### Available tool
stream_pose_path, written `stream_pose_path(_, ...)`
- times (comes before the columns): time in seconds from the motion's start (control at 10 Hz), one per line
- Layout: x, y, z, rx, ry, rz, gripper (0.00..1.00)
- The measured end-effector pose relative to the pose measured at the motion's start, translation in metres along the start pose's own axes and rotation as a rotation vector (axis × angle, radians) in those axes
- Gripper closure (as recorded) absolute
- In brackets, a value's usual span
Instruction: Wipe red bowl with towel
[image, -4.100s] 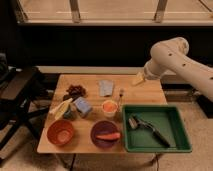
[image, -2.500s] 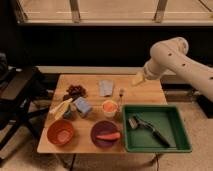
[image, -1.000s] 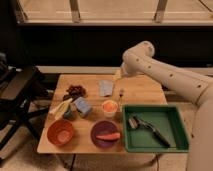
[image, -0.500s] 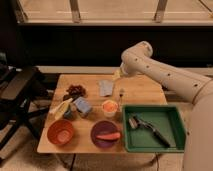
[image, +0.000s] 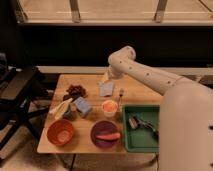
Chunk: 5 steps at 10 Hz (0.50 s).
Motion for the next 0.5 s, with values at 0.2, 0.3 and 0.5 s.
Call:
stream_pose_path(0.2, -0.005, 0.010, 0.031, -0.005, 0.052, -0.021, 0.20)
stream_pose_path(0.3, -0.008, 0.020, 0.040, -0.015, 0.071, -0.032, 0.20)
stream_pose_path(0.5, -0.007, 0.017, 0.041, -0.013, 0.076, -0.029, 0.20)
